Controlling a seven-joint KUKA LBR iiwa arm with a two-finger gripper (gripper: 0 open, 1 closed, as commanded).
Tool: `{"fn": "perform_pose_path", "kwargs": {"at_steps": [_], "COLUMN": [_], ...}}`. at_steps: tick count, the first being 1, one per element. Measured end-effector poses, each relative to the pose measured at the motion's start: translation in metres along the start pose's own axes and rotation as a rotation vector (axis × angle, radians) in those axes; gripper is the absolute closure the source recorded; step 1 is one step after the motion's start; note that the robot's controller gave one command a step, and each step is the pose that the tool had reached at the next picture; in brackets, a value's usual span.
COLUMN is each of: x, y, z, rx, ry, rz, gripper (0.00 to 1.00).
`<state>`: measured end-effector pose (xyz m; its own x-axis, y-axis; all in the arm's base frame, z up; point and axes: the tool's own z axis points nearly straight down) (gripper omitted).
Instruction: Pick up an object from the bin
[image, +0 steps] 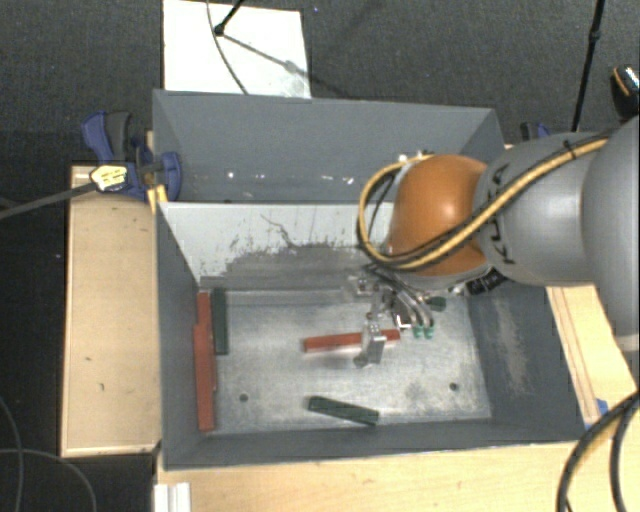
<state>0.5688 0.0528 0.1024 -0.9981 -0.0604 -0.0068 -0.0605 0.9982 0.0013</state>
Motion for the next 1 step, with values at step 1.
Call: {"fn": "perform_pose_path", "kwargs": {"at_steps": [1], "x": [0.0007], "y": [-0.0104], "z": [-0.0203], "rx": [0.001], "ry": [-0.001], "rz": [0.005], "gripper": [0.0]}}
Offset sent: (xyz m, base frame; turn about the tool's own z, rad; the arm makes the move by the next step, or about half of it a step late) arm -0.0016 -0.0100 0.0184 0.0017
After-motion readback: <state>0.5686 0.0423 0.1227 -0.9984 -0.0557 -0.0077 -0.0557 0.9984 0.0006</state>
